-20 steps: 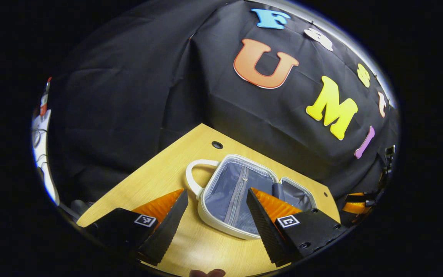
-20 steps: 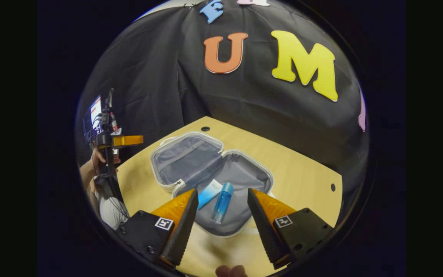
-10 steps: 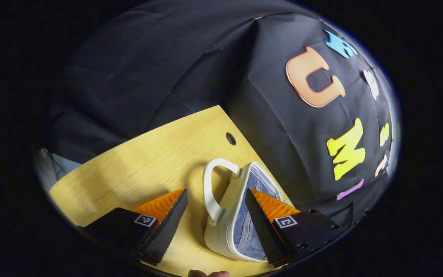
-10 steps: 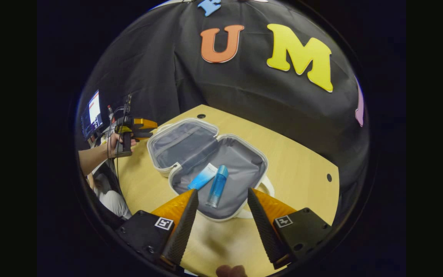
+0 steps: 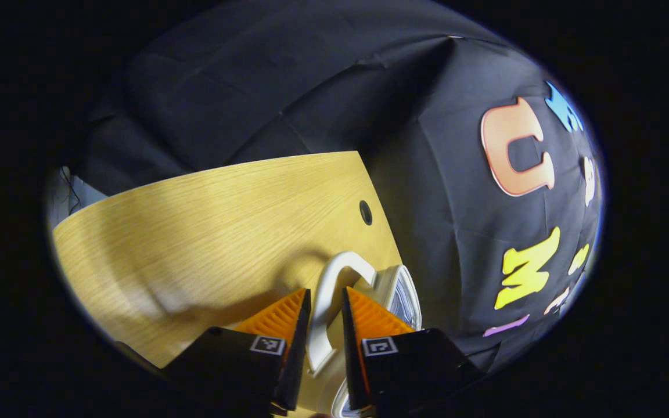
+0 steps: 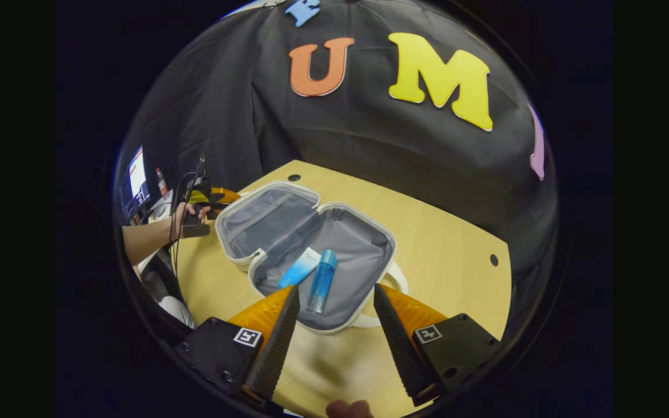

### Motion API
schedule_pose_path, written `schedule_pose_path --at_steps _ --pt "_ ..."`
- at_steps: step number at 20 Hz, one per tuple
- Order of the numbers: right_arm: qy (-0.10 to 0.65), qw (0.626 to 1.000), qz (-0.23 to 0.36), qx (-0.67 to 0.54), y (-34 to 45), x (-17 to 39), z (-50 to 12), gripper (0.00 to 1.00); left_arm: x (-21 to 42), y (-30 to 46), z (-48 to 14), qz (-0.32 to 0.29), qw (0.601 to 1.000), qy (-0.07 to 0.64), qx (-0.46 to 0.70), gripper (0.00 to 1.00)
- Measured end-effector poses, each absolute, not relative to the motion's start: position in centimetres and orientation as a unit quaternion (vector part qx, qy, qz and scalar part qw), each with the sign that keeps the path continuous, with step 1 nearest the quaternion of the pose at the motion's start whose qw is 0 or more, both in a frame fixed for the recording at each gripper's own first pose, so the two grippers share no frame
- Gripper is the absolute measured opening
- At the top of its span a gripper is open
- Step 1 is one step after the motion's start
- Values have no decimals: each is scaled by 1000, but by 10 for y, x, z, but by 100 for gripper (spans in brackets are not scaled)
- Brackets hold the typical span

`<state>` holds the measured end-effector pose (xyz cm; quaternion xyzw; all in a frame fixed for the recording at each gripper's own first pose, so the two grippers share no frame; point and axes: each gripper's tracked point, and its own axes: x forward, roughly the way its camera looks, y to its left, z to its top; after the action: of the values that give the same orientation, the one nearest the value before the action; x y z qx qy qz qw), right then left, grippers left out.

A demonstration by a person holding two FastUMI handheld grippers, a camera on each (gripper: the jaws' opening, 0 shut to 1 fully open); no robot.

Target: First open the suitcase, pack the skin care products into it, and then close the suitcase.

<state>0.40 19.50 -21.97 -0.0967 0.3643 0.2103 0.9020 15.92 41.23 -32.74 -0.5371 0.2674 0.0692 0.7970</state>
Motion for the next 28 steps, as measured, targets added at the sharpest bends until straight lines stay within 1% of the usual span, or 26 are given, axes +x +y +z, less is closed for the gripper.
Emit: schedule_pose_path --at_steps 1,2,3,4,5,6,9,11,16,19,22,24,27,28 --pt "363 903 208 -94 192 3 -220 73 159 412 -330 76 790 270 -546 29" --pt "363 904 206 -91 189 1 -219 73 158 412 -330 81 783 271 -554 20" --pt "362 905 205 -87 186 0 -219 73 158 411 -326 81 778 269 -562 18" --pt "360 907 204 -83 183 -1 -217 73 158 409 -318 78 778 267 -564 14" --pt "357 909 202 -78 179 -2 -215 73 157 409 -310 77 783 263 -558 12" --pt "353 911 201 -73 177 -3 -212 77 153 409 -301 75 792 260 -548 8" --pt "340 917 200 -54 168 -5 -202 77 150 408 -255 64 818 238 -520 5" --pt "329 922 200 -43 161 -6 -193 77 150 395 -211 49 838 213 -500 4" --pt "292 934 204 -23 132 -13 -167 77 146 317 -120 14 906 182 -383 3" --pt "260 943 206 -16 113 -10 -147 77 135 258 -84 -3 930 156 -333 4" --pt "212 960 181 -25 77 0 -125 77 127 201 -75 16 952 151 -267 4" --pt "190 967 167 -24 55 4 -114 77 121 168 -71 12 964 143 -226 4" --pt "184 971 150 -19 21 4 -112 77 119 123 -78 5 976 152 -155 4" --pt "185 973 141 -18 5 3 -113 77 127 106 -82 1 979 155 -134 4"
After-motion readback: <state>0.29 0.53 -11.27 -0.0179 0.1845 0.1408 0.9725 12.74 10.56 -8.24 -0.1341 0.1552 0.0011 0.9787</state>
